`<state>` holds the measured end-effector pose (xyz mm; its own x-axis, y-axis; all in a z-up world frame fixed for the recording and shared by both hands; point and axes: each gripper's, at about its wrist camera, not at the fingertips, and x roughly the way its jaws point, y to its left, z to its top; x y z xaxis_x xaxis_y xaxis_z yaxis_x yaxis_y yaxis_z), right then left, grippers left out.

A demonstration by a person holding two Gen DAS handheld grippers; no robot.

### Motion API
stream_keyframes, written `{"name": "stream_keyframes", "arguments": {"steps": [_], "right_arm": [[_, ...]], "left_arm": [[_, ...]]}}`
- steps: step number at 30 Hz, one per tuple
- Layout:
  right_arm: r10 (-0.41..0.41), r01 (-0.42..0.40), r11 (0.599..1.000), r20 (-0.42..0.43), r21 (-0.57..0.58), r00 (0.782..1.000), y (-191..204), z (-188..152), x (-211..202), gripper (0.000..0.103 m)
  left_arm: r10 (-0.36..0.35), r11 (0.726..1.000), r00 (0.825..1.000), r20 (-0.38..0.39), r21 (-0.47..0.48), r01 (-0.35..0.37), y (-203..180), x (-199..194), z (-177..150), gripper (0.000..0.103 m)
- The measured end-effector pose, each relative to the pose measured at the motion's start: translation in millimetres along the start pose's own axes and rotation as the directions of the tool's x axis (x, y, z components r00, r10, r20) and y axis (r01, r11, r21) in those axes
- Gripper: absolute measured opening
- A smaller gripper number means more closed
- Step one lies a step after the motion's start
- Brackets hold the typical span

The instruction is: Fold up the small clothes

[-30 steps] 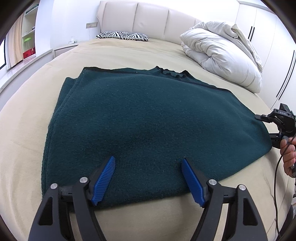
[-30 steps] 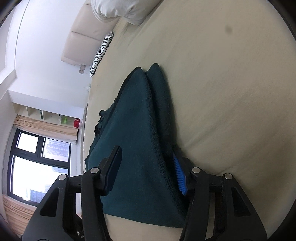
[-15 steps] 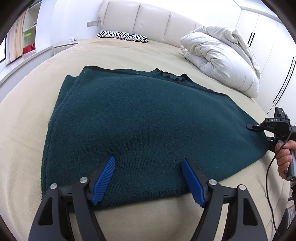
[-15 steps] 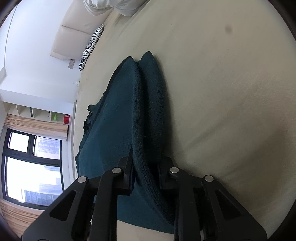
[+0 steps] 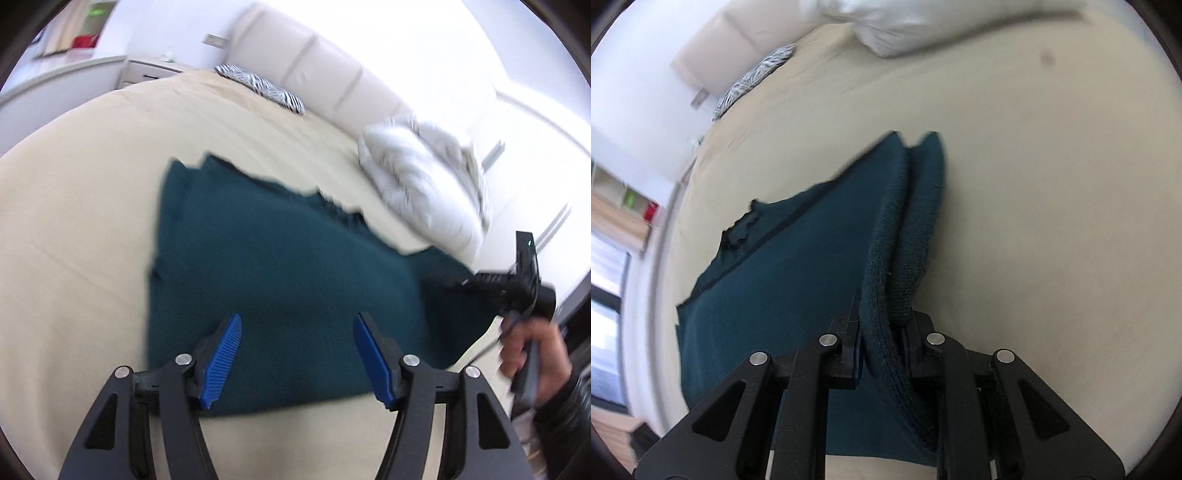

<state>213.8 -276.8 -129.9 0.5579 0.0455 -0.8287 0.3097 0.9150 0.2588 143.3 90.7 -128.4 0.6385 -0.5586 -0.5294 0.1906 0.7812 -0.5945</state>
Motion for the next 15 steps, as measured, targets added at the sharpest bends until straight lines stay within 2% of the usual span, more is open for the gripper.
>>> {"name": "stream_keyframes", "arguments": {"steps": [1,3,5,8,9,10,12,15], "right_arm": [[-0.02,0.022,0.994,0.02,-0.109,1.0,38.7,-5.5,-4.4,0.014],[0.017,-0.009,0.944,0.022,-0.329,1.0,114.4,-29.3,-8.8,0.014],[0.056,-0.041,0.84,0.012,-0.54,0.998,186.3,-67.1,-7.8,0.014],[0.031,-0.035,0.715,-0.019,-0.698,0.999,244.4,-111.6,15.7,0.013],[0.019,-0.042,0.693,-0.04,-0.72,0.999,255.2,-123.1,26.7,0.013],[0.021,-0.059,0.684,-0.061,-0.727,0.998,261.5,-131.1,34.5,0.013],[0.006,-0.024,0.666,-0.028,-0.746,1.0,266.5,-141.4,39.3,0.014],[0.032,-0.032,0.677,-0.013,-0.736,0.999,262.6,-141.1,34.7,0.014]], "left_arm": [[-0.017,0.999,1.0,0.017,-0.034,0.017,7.1,-4.7,6.9,0.066],[-0.042,0.993,0.998,0.054,-0.105,0.047,24.6,-15.0,18.3,0.067],[-0.054,0.983,0.996,0.074,-0.171,0.066,41.7,-20.6,25.8,0.068],[-0.062,0.967,0.994,0.094,-0.243,0.083,61.4,-24.3,31.2,0.068],[-0.072,0.96,0.993,0.095,-0.263,0.095,65.9,-24.4,32.6,0.068],[-0.09,0.954,0.991,0.094,-0.276,0.113,67.5,-23.1,34.5,0.068],[-0.114,0.952,0.99,0.085,-0.274,0.133,63.7,-19.1,38.8,0.068],[-0.165,0.951,0.984,0.064,-0.255,0.176,50.6,-10.1,50.0,0.071]]}}
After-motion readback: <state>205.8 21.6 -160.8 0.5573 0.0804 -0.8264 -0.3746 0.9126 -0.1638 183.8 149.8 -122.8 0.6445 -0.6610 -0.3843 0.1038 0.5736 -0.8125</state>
